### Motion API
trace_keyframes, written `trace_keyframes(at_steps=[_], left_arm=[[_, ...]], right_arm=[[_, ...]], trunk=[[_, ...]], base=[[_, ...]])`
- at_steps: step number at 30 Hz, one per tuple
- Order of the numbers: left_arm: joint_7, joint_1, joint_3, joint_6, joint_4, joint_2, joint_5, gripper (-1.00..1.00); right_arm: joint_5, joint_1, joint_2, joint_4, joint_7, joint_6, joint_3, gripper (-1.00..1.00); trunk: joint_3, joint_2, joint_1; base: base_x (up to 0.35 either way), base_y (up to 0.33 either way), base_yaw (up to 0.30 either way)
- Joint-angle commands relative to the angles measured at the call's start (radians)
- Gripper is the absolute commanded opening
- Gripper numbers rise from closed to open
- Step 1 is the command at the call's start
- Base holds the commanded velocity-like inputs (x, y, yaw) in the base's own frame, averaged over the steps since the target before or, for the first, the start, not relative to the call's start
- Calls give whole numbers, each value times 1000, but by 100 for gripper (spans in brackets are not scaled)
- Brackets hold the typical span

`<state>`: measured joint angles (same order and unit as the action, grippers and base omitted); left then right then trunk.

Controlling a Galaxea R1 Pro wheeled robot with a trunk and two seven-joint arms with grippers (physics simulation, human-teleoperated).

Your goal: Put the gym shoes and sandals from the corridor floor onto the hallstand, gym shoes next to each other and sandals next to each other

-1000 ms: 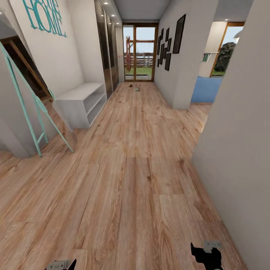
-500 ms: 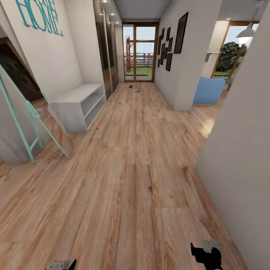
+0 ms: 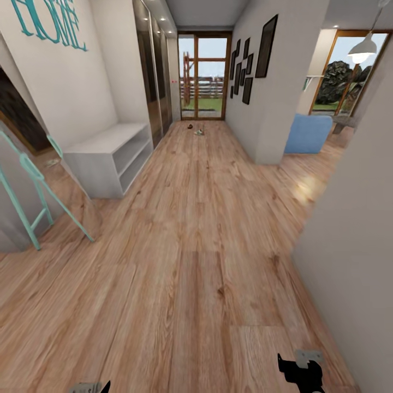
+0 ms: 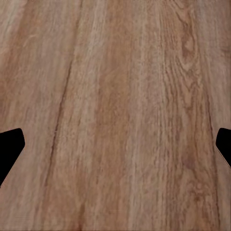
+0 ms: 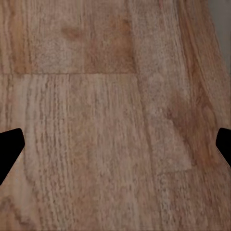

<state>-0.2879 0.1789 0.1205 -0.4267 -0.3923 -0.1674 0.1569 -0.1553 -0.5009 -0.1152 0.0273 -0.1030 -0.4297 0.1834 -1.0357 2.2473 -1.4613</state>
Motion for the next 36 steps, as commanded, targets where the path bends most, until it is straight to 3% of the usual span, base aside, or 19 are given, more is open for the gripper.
trace_keyframes(at_steps=[1, 23, 36], left_arm=[[-10, 1, 4, 0, 8, 0, 8, 100], [-10, 1, 5, 0, 17, 0, 7, 100], [-10, 1, 5, 0, 18, 1, 7, 100]], right_arm=[[-10, -1, 0, -1, -5, -3, 7, 100], [-10, -1, 1, -1, -7, -3, 7, 100], [-8, -1, 0, 1, -7, -3, 7, 100]], trunk=[[-1, 0, 0], [28, 0, 0], [31, 0, 0]], base=[[338, 0, 0], [338, 0, 71], [338, 0, 34]])
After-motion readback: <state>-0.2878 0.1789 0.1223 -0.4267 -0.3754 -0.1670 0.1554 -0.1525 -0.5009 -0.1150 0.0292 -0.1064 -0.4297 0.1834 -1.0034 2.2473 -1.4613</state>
